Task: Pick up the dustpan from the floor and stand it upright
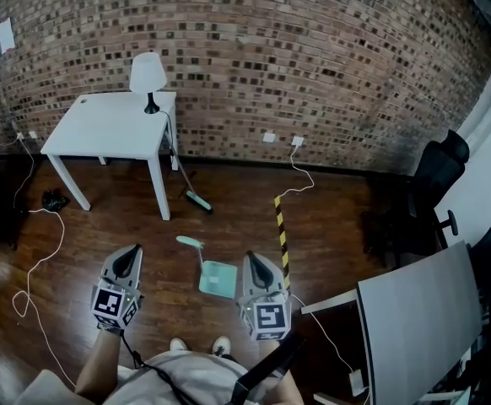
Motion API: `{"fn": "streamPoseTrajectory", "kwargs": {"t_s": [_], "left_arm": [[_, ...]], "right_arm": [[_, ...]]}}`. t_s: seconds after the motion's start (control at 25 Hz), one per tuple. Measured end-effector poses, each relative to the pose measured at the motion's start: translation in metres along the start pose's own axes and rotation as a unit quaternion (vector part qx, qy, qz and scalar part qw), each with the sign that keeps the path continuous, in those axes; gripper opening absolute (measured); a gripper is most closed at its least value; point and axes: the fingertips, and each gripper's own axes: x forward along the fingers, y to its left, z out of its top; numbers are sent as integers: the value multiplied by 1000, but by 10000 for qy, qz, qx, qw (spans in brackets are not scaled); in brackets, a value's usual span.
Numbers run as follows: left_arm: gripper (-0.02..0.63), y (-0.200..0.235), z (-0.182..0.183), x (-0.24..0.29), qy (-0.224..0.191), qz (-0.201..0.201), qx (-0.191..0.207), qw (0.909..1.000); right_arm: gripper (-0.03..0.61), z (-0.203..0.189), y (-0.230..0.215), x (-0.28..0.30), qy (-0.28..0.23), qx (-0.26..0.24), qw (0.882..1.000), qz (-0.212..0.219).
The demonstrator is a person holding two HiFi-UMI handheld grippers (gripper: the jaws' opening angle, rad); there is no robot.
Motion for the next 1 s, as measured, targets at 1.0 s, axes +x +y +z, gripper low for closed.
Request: {"fn": "streamPoseTrajectory", "kwargs": {"t_s": [1.0], "left_arm": [[-5,-51,-13,-123,209,-448,85,9987]], "right_arm": [[-18,17,73,-117,87,144,9996,-242]]}}
